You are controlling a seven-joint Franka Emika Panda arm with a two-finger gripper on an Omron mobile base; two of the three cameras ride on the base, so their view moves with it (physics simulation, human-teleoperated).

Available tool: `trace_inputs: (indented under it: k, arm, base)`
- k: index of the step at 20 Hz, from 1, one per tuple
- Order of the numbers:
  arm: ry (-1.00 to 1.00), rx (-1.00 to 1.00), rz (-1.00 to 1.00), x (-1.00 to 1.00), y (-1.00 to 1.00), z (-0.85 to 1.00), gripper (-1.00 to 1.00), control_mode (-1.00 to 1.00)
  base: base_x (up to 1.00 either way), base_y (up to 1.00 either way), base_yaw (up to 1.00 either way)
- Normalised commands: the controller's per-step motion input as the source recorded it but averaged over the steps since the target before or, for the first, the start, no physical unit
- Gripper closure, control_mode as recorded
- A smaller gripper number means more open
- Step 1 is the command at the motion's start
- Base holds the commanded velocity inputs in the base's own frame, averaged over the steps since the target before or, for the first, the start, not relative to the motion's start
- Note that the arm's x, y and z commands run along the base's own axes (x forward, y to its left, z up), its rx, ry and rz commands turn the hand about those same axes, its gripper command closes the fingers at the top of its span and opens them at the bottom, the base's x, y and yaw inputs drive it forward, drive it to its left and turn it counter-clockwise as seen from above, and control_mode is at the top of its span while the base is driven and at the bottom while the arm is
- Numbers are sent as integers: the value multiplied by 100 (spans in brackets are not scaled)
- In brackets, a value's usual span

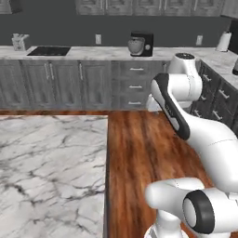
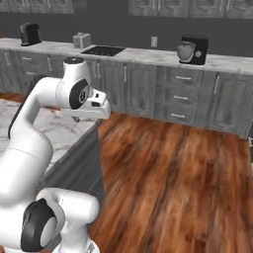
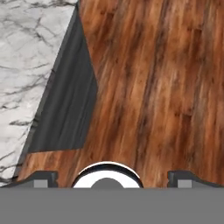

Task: Navigate to the stove.

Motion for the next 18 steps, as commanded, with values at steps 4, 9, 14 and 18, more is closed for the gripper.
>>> trace_inputs:
  k: [4,9,14,18]
  arm:
    - [0,0,0,0,0,0,-100,100]
    - [0,0,0,0,0,0,-100,100]
    - [0,0,0,0,0,0,-100,100]
    - [0,0,0,0,0,0,-100,100]
  base:
    - [100,-68,39]
    - [100,-57,38]
    - [100,-58,34]
    - [100,-72,21]
